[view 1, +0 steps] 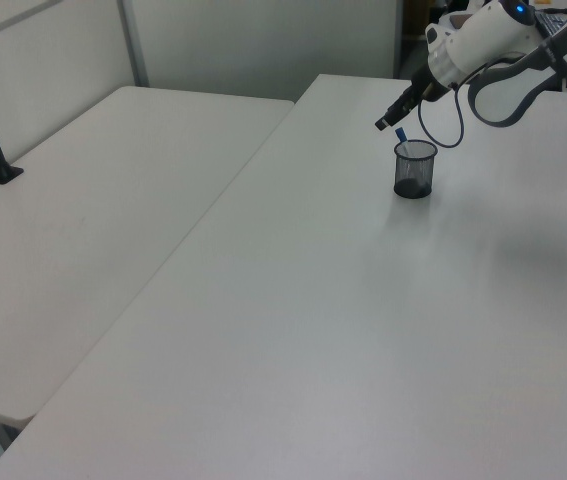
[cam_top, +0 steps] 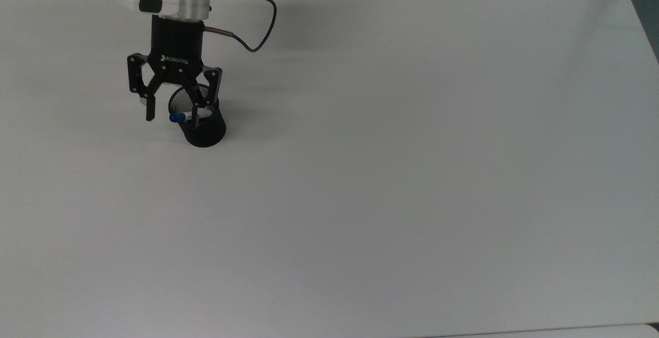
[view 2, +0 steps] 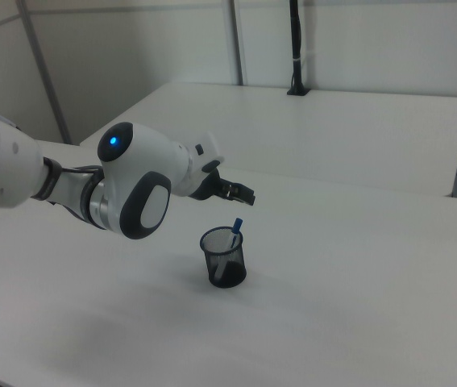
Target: Insert the marker
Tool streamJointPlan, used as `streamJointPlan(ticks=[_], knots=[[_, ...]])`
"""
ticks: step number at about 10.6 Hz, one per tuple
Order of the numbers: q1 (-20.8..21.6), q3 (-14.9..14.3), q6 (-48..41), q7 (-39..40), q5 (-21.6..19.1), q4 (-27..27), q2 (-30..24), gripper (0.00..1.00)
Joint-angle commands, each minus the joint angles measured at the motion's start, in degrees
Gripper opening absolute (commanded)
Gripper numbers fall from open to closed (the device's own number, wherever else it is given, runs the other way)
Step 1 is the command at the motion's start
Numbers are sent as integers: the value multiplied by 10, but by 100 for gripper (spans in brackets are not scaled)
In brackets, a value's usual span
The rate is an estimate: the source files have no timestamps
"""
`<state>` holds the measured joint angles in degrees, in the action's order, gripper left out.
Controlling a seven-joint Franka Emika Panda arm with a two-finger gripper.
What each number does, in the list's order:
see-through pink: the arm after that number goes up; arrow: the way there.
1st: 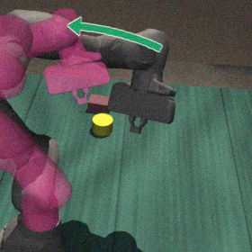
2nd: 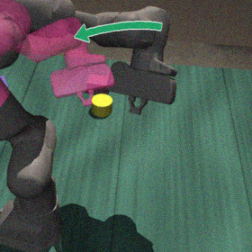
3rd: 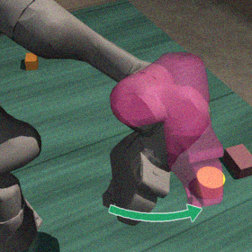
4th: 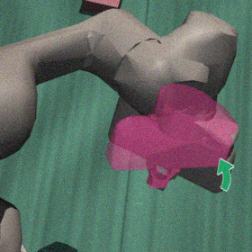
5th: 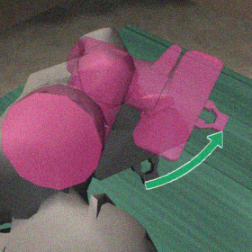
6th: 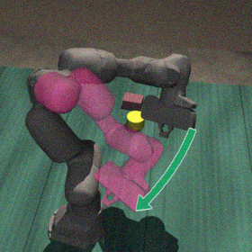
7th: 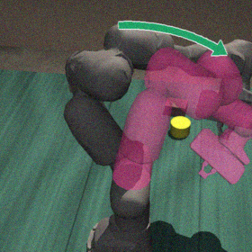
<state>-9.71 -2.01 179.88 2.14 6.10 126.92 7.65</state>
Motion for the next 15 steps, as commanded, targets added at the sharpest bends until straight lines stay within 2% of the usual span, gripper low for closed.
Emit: streamJointPlan(ticks=[1,4,5,7,8,11,13,15], knots=[[3,1,-92,-22,4,-8,-56,100],[9,1,-359,-23,-4,-81,-119,100],[9,1,-463,-22,-12,-124,-129,100],[10,0,-671,-19,-66,-239,-126,100],[15,0,-737,-18,-73,-266,-127,100],[59,-8,-860,-27,-74,-306,-126,100],[87,-10,-858,-54,-72,-306,-120,100],[92,-9,-820,-49,-64,-308,-104,100]])
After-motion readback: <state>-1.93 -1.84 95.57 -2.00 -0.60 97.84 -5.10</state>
